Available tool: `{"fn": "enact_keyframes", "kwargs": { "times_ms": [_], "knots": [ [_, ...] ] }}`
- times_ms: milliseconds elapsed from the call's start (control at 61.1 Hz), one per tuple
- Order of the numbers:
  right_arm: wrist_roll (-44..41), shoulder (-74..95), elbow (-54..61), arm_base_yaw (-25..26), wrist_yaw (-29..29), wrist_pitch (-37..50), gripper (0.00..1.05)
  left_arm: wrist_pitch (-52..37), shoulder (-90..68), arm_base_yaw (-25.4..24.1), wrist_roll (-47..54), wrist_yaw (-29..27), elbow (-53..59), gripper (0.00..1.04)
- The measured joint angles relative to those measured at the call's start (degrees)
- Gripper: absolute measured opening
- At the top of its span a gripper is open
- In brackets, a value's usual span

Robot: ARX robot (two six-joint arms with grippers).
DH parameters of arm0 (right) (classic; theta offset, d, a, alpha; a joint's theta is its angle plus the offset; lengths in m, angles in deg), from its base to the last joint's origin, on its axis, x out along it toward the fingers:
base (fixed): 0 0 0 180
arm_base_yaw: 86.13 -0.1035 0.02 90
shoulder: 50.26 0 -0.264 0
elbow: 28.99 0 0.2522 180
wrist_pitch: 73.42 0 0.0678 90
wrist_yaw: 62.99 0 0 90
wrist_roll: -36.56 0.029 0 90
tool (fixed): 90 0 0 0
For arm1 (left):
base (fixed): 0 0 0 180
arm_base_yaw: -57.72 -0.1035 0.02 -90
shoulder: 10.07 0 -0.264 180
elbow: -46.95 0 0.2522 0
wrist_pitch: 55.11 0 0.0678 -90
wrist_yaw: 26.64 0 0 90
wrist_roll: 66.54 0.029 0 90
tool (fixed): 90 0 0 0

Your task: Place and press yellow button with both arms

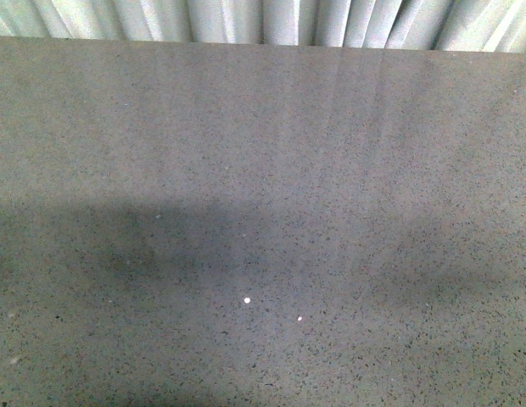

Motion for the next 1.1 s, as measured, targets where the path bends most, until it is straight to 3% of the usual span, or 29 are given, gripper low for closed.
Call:
{"fn": "enact_keyframes", "kwargs": {
  "times_ms": [917, 1015, 1097],
  "knots": [
    [0.0, 0.0, 0.0, 0.0, 0.0, 0.0, 0.96, 0.1, -0.1, 0.0, 0.0, 0.0, 0.0, 0.96],
    [0.0, 0.0, 0.0, 0.0, -0.2, 0.0, 0.96, 16.8, -11.7, -6.6, 3.9, 13.6, -8.0, 0.96],
    [0.0, 0.0, 0.0, 0.0, -0.1, 0.0, 0.96, 17.6, -22.6, -12.7, 6.4, 18.2, -11.1, 0.96]
  ]
}}
